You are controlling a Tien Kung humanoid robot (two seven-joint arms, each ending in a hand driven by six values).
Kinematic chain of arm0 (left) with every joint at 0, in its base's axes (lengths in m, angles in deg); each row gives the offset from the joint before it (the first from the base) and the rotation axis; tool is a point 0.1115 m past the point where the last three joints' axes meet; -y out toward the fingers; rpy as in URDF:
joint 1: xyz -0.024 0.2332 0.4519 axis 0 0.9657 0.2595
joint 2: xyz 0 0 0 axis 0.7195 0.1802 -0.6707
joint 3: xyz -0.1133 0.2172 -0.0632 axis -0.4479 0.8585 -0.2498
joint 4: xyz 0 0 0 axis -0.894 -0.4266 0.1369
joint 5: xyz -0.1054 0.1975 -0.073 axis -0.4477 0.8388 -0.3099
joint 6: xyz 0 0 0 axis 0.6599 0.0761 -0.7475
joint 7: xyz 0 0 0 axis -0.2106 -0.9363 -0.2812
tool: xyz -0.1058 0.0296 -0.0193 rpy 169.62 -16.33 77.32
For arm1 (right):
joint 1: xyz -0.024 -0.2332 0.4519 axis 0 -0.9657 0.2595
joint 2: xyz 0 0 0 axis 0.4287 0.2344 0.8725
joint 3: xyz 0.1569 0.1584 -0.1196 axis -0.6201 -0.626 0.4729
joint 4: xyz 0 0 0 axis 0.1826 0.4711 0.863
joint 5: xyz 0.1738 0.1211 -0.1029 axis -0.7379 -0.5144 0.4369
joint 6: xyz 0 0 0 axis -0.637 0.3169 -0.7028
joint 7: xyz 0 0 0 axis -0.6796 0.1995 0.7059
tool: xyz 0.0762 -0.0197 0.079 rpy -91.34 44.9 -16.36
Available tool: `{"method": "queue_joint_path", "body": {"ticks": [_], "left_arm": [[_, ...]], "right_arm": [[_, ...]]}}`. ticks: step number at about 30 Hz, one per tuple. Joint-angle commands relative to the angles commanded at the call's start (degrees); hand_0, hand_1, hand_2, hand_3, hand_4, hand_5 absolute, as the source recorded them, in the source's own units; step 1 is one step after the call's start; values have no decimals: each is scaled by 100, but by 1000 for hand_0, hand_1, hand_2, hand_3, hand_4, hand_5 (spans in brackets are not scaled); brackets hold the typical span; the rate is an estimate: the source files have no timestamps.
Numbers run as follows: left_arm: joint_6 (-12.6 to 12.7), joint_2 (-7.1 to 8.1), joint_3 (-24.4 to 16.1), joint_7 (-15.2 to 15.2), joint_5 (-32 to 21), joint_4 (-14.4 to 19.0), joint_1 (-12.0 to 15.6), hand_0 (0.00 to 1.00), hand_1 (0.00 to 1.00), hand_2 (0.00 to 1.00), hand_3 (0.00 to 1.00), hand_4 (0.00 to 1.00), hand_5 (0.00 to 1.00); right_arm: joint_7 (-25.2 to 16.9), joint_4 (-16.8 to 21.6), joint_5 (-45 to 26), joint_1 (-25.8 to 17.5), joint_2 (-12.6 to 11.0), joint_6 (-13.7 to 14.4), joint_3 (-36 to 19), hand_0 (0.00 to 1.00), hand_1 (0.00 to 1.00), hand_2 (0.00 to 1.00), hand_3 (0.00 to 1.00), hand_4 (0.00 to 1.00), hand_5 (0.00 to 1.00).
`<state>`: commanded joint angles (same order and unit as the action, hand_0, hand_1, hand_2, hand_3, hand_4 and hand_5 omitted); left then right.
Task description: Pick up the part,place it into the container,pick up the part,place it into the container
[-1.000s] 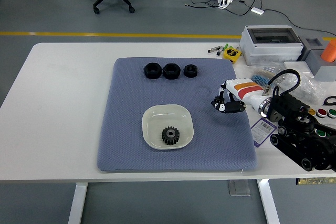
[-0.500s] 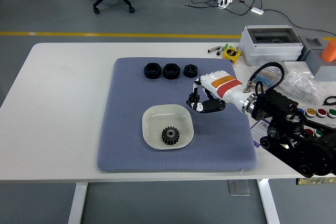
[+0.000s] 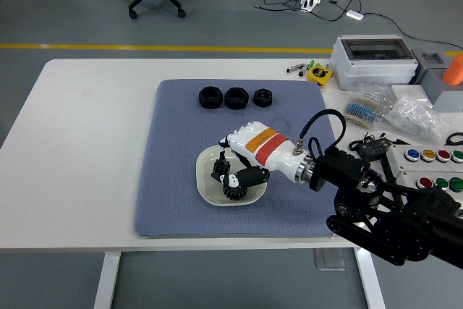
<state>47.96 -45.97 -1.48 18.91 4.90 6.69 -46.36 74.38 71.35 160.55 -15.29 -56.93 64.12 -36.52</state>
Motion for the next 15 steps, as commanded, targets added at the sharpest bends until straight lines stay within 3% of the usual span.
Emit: {"method": "queue_joint_path", "body": {"ticks": [2, 3, 8, 9, 14, 15], "left_arm": [[-1, 3, -21, -7, 37, 0, -2, 726, 700, 696, 590, 639, 629], [-3, 4, -16, -9, 41, 0, -3, 727, 700, 696, 591, 640, 628], [-9, 10, -3, -17, 65, 3, -6, 727, 700, 696, 591, 640, 628], [-8, 11, 0, -16, 57, 3, -6, 728, 699, 697, 591, 641, 627], [-6, 6, 26, -13, 26, 3, -21, 728, 699, 697, 591, 641, 627], [-4, 5, 32, -9, 11, 3, -23, 728, 699, 696, 590, 641, 626]], "right_arm": [[-4, -95, -2, 7, 22, 35, 38, 2, 4, 130, 233, 741, 300], [-2, -138, 6, 8, 32, 47, 48, 2, 16, 139, 287, 847, 311], [-9, -270, 98, 2, 41, 37, 67, 2, 16, 139, 287, 847, 311], [-22, -273, 95, 7, 31, 4, 77, 2, 15, 140, 304, 956, 413], [-34, -325, 159, 15, 44, -38, 89, 2, 15, 140, 304, 956, 413], [-37, -330, 166, 18, 45, -30, 83, 2, 15, 141, 321, 998, 458]]}}
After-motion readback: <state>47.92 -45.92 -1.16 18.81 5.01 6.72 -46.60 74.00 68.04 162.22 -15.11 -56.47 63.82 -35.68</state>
